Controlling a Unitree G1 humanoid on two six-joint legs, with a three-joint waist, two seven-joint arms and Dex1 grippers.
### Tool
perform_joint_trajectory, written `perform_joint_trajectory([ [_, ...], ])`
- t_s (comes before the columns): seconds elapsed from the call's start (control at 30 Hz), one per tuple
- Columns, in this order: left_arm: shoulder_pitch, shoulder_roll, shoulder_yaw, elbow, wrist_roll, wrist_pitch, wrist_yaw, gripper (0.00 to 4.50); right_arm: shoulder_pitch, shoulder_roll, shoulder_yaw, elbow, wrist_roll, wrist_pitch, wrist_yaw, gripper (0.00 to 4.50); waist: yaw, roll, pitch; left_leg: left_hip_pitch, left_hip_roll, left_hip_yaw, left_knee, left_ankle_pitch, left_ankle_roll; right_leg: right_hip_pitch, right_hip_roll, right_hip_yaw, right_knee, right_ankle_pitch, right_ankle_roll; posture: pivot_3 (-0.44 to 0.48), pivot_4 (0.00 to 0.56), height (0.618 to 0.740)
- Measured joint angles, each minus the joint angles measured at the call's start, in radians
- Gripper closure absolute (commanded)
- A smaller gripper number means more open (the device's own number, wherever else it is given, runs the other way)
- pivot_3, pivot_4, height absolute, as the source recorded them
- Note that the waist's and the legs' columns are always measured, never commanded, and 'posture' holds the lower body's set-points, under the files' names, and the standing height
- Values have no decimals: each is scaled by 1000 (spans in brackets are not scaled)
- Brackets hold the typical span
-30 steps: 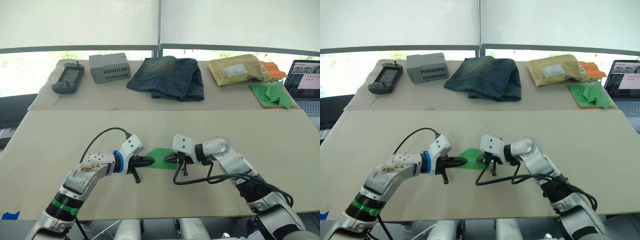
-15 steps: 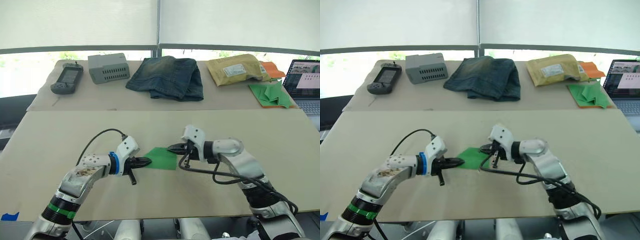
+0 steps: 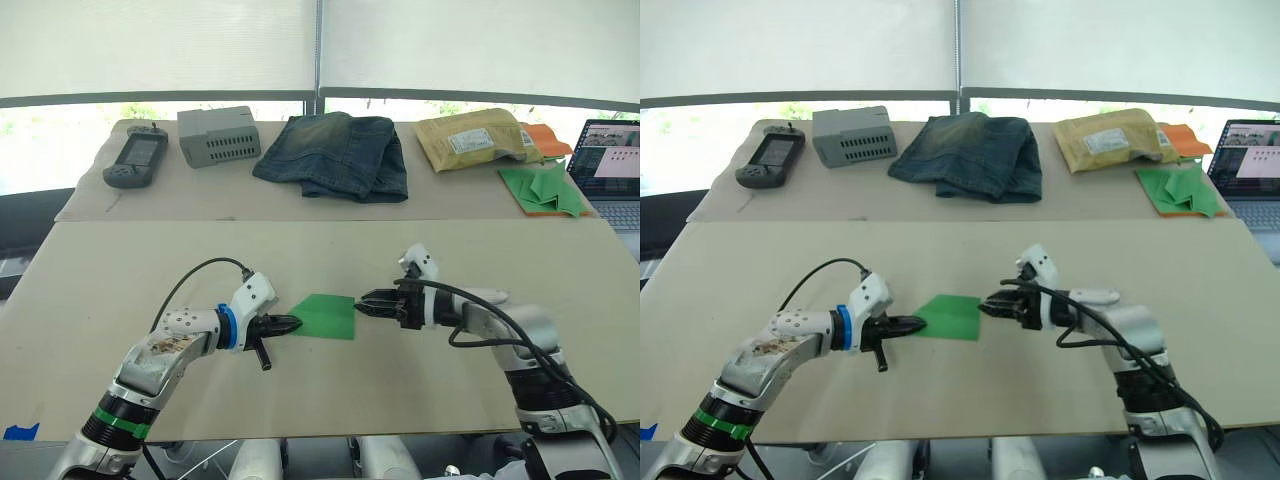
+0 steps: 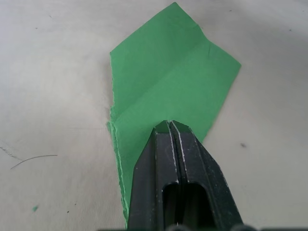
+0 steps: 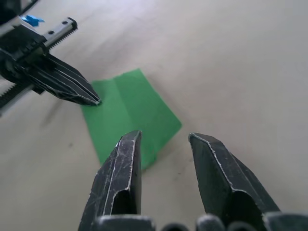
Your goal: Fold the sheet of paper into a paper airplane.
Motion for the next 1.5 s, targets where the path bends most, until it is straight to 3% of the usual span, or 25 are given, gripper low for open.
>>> perform_joint_trajectory([
  [0.3,-8,16,1,8,0,-2,-15,4500,-46,45,14,121,16,-16,2,2622,-2,0,0,0,0,0,0,0,0,0,0,0,0,0,0,0,150,728],
  [0.5,-9,17,8,8,0,8,-15,4500,-42,36,24,118,14,-67,26,4467,-2,0,0,0,0,0,0,0,0,0,0,0,0,0,0,0,150,728],
  [1.03,-51,17,10,52,4,11,-17,4500,86,-93,197,14,-260,-816,191,4467,-1,0,0,0,0,1,0,0,0,0,0,0,0,0,1,0,150,728],
  [1.33,-53,15,10,53,10,11,-16,4500,112,-92,240,15,-347,-957,171,4467,1,0,0,0,0,0,0,0,0,0,0,0,0,0,1,0,150,728],
  [1.5,-65,-5,23,85,-2,21,-15,4500,108,-81,277,99,-414,-1044,137,4467,2,0,0,2,0,1,1,0,0,1,0,0,0,0,1,0,150,728],
])
